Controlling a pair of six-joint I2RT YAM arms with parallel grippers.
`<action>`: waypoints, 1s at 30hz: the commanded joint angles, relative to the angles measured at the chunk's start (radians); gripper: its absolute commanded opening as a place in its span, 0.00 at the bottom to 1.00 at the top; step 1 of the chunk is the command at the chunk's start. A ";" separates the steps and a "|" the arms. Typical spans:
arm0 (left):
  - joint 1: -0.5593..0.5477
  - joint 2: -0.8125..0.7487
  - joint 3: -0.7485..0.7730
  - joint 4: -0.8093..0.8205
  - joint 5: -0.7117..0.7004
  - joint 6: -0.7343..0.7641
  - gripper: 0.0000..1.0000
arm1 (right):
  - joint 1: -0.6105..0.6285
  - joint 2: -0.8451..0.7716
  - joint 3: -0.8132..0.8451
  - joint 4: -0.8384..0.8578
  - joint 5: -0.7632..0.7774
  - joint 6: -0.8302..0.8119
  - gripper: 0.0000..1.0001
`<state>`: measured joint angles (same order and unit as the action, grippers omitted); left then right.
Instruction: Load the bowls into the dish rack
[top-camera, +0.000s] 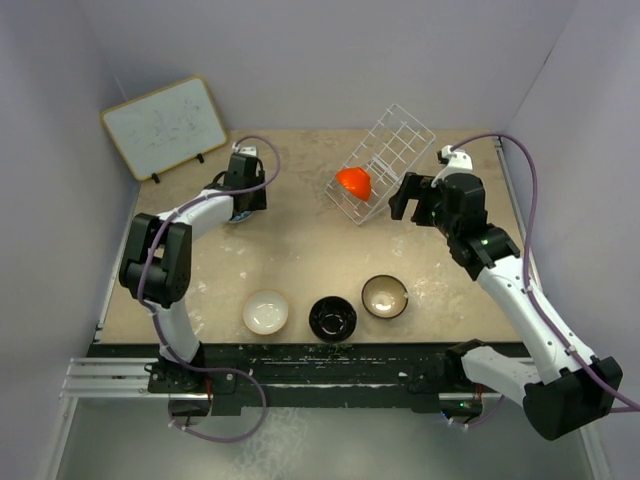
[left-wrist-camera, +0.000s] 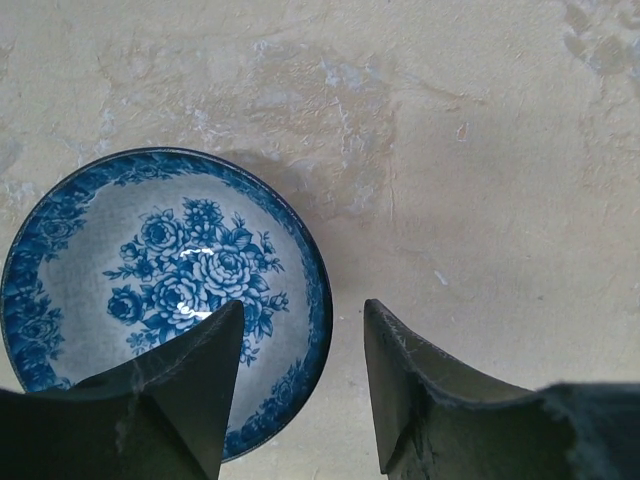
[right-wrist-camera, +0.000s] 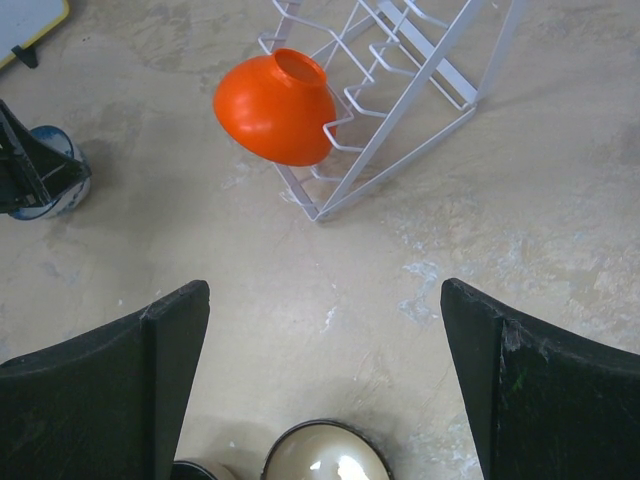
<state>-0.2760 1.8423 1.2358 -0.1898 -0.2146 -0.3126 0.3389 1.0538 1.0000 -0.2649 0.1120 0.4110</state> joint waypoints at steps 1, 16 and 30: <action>-0.012 0.028 0.057 0.008 -0.059 0.044 0.52 | -0.006 0.000 0.015 0.051 -0.002 -0.017 0.99; -0.029 0.085 0.064 -0.001 -0.121 0.068 0.30 | -0.006 -0.017 -0.036 0.059 0.013 -0.012 1.00; -0.033 0.009 -0.003 0.051 -0.074 0.049 0.00 | -0.006 -0.055 -0.043 0.044 0.028 -0.007 1.00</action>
<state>-0.3069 1.9091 1.2594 -0.1730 -0.3496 -0.2394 0.3389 1.0367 0.9569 -0.2420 0.1143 0.4110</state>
